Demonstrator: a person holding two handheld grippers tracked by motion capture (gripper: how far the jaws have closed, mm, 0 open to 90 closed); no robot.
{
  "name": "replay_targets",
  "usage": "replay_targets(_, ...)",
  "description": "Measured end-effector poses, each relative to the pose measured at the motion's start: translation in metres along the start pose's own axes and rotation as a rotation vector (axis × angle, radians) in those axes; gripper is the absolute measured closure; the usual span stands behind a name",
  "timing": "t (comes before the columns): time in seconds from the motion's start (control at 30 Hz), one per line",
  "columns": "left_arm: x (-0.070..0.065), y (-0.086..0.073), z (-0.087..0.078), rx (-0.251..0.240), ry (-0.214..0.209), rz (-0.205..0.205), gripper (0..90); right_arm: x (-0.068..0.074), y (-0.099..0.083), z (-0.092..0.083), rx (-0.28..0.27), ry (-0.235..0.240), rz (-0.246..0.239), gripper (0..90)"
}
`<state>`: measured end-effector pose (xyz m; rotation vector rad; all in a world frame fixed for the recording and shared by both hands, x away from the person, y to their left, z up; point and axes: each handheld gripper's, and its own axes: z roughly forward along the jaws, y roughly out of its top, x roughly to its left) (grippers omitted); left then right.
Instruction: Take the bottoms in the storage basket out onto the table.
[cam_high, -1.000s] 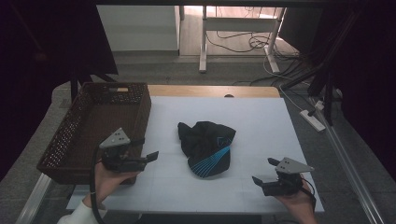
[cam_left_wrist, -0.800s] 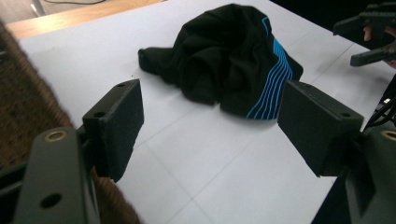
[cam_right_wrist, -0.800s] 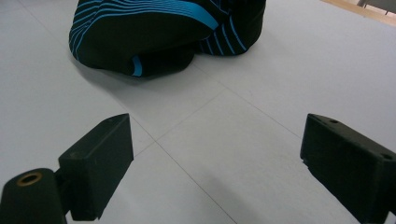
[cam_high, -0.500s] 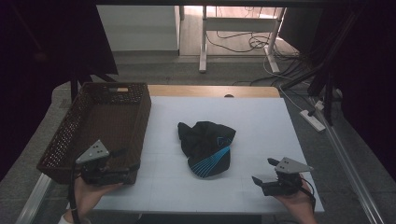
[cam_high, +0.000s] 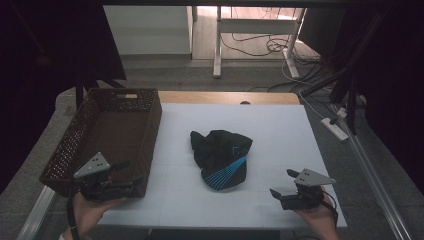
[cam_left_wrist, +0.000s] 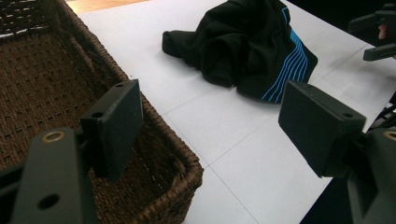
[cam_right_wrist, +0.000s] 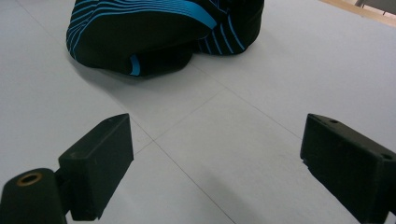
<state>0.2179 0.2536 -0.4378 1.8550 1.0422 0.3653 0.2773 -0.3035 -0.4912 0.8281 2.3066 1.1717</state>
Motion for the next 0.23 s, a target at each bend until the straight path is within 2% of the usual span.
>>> replay_targets(0.23,-0.0010,0.0010,0.0009,-0.005,-0.002,0.000,22.5,-0.0003,-0.0003,-0.0003,-0.003,0.004,0.000,9.5)
